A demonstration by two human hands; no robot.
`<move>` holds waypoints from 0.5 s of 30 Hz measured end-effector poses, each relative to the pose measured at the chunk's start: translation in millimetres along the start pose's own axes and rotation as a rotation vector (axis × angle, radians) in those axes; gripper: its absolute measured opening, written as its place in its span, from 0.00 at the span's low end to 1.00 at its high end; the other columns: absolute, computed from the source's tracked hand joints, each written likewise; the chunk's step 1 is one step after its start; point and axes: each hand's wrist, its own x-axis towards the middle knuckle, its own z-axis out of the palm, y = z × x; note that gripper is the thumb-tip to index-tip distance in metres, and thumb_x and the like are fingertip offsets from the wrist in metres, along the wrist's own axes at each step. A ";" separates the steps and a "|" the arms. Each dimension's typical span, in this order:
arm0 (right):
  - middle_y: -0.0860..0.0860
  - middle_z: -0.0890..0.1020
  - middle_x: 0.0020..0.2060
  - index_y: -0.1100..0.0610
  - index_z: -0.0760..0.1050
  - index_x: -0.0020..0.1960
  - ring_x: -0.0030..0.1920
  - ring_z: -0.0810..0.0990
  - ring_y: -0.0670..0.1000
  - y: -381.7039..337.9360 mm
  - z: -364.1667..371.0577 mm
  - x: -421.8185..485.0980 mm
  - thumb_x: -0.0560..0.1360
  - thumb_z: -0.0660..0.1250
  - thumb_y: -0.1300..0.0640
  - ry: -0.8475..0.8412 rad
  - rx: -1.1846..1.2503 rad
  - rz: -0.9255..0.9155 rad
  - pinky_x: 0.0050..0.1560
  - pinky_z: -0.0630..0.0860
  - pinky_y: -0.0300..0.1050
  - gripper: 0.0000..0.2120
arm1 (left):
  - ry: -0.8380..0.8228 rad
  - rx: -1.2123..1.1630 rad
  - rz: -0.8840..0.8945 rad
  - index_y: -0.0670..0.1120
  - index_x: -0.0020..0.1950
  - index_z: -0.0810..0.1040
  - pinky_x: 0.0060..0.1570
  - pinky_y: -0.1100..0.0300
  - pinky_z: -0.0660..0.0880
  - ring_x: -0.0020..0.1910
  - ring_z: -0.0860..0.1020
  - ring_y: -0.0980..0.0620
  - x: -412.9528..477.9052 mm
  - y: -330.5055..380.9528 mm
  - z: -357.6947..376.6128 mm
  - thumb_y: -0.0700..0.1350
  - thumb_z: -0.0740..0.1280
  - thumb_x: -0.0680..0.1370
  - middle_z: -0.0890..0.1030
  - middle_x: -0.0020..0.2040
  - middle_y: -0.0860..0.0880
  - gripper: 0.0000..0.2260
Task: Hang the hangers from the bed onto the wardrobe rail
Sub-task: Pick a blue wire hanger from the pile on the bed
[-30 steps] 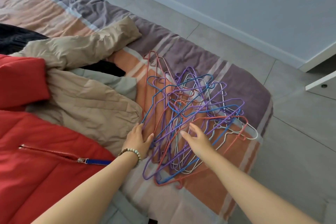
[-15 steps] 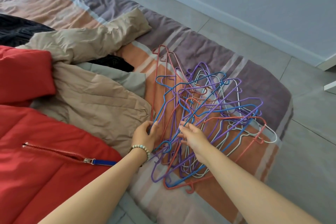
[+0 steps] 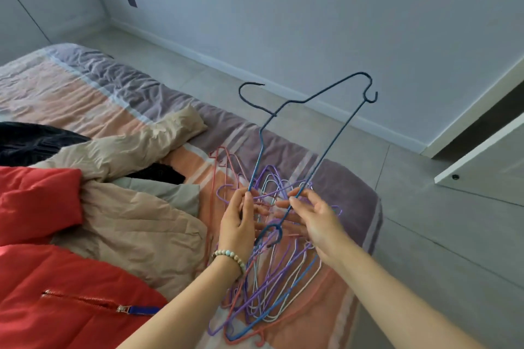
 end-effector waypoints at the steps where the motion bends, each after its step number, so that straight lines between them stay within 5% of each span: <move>1: 0.52 0.84 0.40 0.54 0.73 0.47 0.38 0.84 0.48 -19.8 -11.2 -9.0 0.80 0.59 0.62 0.039 0.002 -0.028 0.37 0.80 0.40 0.06 | -0.046 -0.017 0.033 0.44 0.47 0.72 0.25 0.60 0.74 0.29 0.80 0.47 -3.3 21.3 13.5 0.48 0.54 0.81 0.80 0.34 0.46 0.11; 5: 0.56 0.82 0.38 0.58 0.72 0.48 0.32 0.83 0.47 -99.6 -64.6 -54.7 0.79 0.59 0.64 0.172 -0.004 -0.158 0.32 0.78 0.38 0.05 | -0.222 -0.009 0.170 0.46 0.40 0.70 0.27 0.58 0.76 0.30 0.81 0.46 -23.1 111.9 70.9 0.49 0.54 0.81 0.80 0.32 0.46 0.13; 9: 0.55 0.82 0.42 0.60 0.72 0.53 0.36 0.83 0.50 -174.6 -117.6 -116.1 0.79 0.60 0.62 0.269 -0.181 -0.205 0.36 0.80 0.41 0.04 | -0.376 0.024 0.254 0.51 0.40 0.72 0.33 0.47 0.78 0.31 0.82 0.43 -52.8 198.2 121.9 0.52 0.54 0.81 0.81 0.32 0.47 0.13; 15: 0.50 0.84 0.42 0.56 0.77 0.50 0.40 0.82 0.47 -262.0 -193.5 -235.0 0.78 0.63 0.49 0.414 -0.544 -0.257 0.38 0.78 0.36 0.10 | -0.583 0.030 0.351 0.46 0.40 0.75 0.35 0.54 0.79 0.30 0.82 0.45 -116.1 319.2 190.3 0.54 0.55 0.80 0.82 0.33 0.47 0.17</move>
